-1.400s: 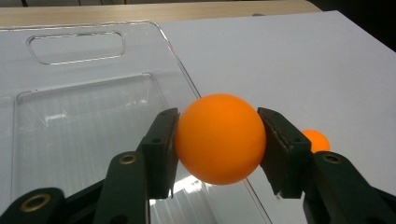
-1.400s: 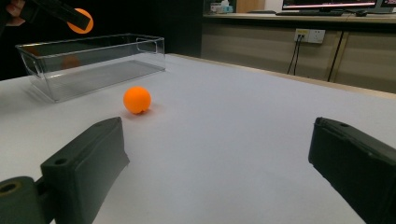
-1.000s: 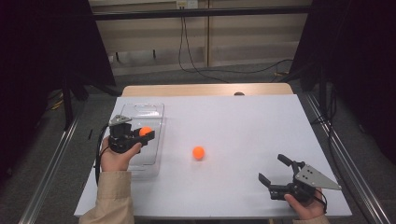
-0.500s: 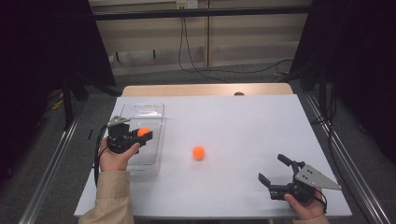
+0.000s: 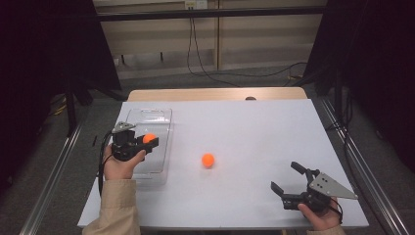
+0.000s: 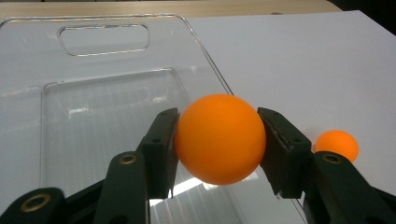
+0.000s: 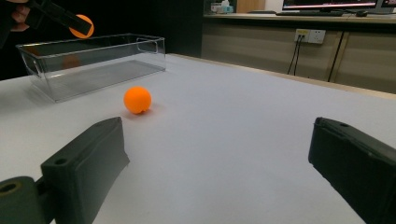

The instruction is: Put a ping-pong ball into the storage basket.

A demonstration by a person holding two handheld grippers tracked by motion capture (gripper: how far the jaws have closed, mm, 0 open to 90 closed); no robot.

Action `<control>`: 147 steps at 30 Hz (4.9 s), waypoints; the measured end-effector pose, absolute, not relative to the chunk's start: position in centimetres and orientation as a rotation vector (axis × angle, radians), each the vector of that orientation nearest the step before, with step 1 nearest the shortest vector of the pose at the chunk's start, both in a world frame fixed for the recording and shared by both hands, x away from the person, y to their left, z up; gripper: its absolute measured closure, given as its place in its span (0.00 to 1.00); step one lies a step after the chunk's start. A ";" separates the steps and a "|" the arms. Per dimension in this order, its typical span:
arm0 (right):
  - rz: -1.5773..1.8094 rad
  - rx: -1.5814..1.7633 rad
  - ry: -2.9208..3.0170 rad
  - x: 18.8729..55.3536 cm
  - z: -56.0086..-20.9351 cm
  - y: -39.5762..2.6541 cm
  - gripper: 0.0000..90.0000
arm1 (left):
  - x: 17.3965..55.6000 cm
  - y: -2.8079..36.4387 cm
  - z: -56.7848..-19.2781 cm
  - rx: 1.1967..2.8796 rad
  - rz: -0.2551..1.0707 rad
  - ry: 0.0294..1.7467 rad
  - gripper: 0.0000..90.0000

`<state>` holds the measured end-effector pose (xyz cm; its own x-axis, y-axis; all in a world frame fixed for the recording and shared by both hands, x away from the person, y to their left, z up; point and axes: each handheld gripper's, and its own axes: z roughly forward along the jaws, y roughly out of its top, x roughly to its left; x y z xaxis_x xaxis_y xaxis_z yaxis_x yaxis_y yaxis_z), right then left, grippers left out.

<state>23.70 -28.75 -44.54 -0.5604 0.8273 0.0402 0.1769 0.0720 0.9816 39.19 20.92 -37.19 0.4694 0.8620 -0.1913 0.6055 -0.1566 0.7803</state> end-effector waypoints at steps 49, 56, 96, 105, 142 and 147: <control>1.526 0.990 1.800 23.7 -44.5 -28.8 0.04 | 39.6 21.6 -38.2 1.890 0.416 1.292 0.56; 1.526 0.990 1.799 23.7 -44.5 -28.9 0.04 | 39.6 21.6 -38.5 1.894 0.421 1.304 0.56; 1.526 0.989 1.800 23.7 -44.5 -28.9 0.04 | 40.0 22.0 -39.5 1.910 0.433 1.355 0.56; 1.526 0.989 1.799 23.7 -44.5 -28.9 0.04 | 40.1 22.1 -39.8 1.911 0.432 1.364 0.56; 1.526 0.992 1.802 23.7 -44.5 -28.9 0.04 | 40.0 22.1 -39.8 1.906 0.456 1.366 0.42; 1.529 0.996 1.794 23.6 -44.4 -28.9 0.04 | 39.8 22.0 -39.7 1.888 0.473 1.363 0.33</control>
